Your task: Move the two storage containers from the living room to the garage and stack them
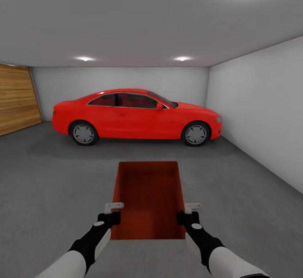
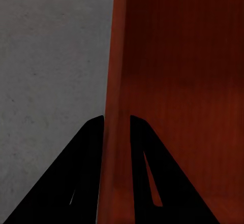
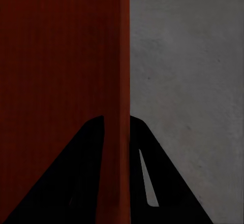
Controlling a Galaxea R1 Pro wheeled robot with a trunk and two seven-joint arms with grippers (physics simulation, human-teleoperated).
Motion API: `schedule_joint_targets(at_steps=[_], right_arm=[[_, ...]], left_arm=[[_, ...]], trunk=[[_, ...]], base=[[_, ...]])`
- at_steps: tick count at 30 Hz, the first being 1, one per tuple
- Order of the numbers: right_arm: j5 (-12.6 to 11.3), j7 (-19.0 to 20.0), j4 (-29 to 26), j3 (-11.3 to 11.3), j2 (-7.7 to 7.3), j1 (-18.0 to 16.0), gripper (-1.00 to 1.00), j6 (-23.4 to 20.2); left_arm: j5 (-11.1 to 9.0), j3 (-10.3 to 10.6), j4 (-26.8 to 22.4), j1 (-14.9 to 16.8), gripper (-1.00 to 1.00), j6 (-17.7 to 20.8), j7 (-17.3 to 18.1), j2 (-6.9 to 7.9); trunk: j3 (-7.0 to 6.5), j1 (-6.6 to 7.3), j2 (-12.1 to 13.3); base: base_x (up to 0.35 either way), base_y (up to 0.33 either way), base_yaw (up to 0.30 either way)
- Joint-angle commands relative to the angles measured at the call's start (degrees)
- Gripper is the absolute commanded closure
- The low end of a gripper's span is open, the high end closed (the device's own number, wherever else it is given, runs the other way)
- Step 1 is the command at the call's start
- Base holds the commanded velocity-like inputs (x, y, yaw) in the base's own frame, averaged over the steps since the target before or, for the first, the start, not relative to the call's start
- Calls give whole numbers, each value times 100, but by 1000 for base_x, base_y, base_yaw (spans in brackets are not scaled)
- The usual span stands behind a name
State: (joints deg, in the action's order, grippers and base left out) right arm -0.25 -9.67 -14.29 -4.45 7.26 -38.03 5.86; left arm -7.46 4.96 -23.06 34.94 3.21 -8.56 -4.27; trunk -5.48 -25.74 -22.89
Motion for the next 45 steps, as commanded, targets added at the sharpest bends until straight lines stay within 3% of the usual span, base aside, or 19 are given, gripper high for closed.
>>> schedule_joint_targets(at_steps=[1,17,45], right_arm=[[-64,-27,23,-83,-7,3,100,3],[-71,-27,23,-83,-1,5,100,-1],[-63,-43,23,-83,3,1,100,-20]], left_arm=[[34,-81,-60,4,100,-9,-84,45],[34,-81,-58,4,100,-8,-85,49],[34,-78,-58,4,100,-7,-85,49]], trunk=[[3,-5,-4],[2,-5,-4],[-29,-5,-4]], base=[[323,0,0],[323,0,-2],[323,48,-234]])
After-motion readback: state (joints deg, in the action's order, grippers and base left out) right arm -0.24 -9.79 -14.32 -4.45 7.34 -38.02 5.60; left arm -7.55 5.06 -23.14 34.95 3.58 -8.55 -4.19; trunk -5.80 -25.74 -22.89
